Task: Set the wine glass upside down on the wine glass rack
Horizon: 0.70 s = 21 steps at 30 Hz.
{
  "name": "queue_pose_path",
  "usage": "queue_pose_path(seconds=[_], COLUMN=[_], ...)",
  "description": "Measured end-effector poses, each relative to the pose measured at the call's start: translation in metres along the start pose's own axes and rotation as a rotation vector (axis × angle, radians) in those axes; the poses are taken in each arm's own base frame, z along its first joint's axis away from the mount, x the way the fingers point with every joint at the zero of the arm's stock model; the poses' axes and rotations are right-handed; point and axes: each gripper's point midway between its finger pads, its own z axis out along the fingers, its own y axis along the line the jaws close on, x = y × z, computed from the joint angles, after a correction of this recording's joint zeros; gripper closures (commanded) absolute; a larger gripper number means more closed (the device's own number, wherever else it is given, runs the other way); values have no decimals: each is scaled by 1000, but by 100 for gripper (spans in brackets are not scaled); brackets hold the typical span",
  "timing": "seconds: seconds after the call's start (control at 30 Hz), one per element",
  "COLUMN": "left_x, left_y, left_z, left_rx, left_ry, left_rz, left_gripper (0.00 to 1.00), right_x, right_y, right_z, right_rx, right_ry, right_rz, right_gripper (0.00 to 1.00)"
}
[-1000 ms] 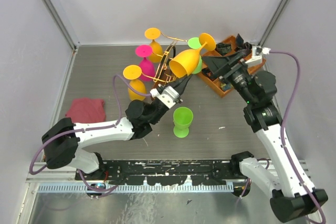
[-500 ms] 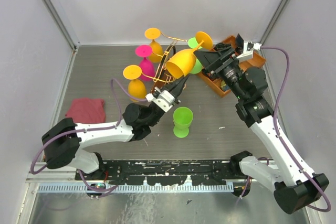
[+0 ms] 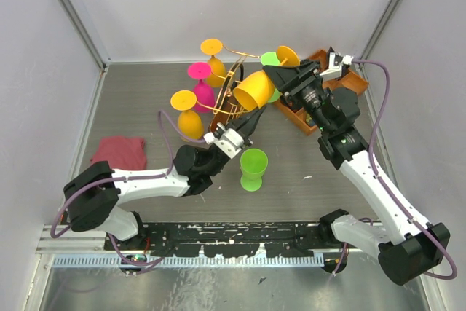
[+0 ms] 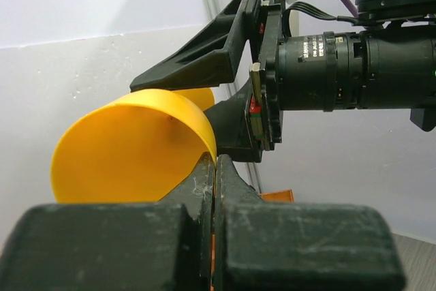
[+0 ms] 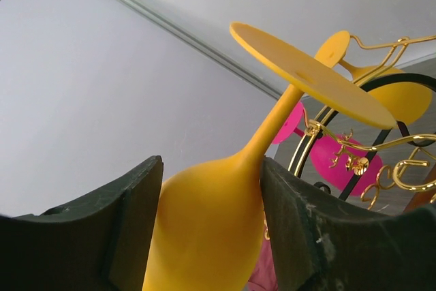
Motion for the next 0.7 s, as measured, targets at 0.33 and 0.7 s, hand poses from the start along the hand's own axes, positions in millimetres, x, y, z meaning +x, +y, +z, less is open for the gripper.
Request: queue_pose_path(seconds=[0.33, 0.7], left_x=[-1, 9], left_y=[0, -1], left_z=[0, -12], left_rx=[-3, 6], left_ry=[-13, 11], left_rz=[2, 8], left_gripper=[100, 94], right_x=[-9, -9], right_y=[4, 3], right_z=[3, 6], right_rx=[-7, 4], right_ry=[-57, -58], right_rz=[9, -5], right_gripper=[70, 82])
